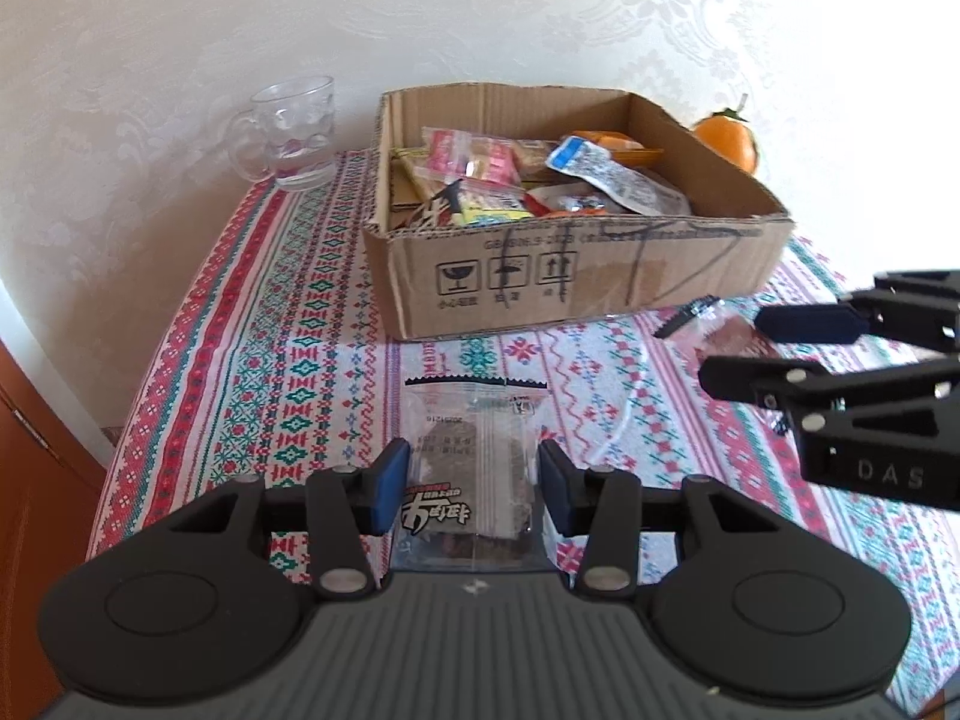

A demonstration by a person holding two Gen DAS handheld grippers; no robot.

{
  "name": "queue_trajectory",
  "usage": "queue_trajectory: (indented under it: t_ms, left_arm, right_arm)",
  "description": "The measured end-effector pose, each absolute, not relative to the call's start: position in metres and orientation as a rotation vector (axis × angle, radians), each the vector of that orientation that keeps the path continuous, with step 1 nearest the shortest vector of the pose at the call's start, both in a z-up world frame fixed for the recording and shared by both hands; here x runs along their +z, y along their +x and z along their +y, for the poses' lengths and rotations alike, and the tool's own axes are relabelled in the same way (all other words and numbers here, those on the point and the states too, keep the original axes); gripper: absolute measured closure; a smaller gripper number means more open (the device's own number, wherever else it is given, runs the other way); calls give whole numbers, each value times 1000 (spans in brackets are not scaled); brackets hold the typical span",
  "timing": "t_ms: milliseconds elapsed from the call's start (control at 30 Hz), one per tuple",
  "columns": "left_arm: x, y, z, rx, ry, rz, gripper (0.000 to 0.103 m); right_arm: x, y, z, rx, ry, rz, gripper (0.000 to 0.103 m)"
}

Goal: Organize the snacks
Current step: 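Close the left gripper on the jerky packet while the right gripper grasps the pig-print packet, then carry both packets over the box and open the left gripper to drop the jerky packet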

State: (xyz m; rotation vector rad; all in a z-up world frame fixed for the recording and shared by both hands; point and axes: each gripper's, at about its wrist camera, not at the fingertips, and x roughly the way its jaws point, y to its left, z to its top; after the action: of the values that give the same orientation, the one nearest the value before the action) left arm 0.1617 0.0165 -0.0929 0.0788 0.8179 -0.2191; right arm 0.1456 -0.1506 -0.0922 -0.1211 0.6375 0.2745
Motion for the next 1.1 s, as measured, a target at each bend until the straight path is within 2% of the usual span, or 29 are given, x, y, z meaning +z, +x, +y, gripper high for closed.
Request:
queue_trajectory:
  t_ms: [467, 700, 933, 1000, 1033, 1067, 1100]
  left_arm:
    - [-38, 169, 2, -373, 157, 739, 58]
    - [-21, 209, -11, -364, 150, 647, 58]
    - [-31, 265, -24, -344, 127, 671, 57]
    - [-39, 277, -26, -321, 115, 674, 54]
    - [-42, 281, -25, -313, 102, 675, 48]
    - [-44, 284, -25, -320, 95, 683, 36]
    - [-45, 287, -25, -323, 88, 688, 29]
  right_arm:
    - [-48, 144, -172, 285, -178, 558, 53]
    - [-39, 154, -185, 227, -150, 514, 53]
    - [-36, 164, -195, 194, -121, 512, 53]
    - [-37, 165, -194, 192, -124, 512, 53]
    - [-37, 166, -194, 191, -123, 515, 53]
    - [-38, 168, -194, 191, -123, 517, 53]
    - [-38, 169, -193, 191, -123, 518, 53]
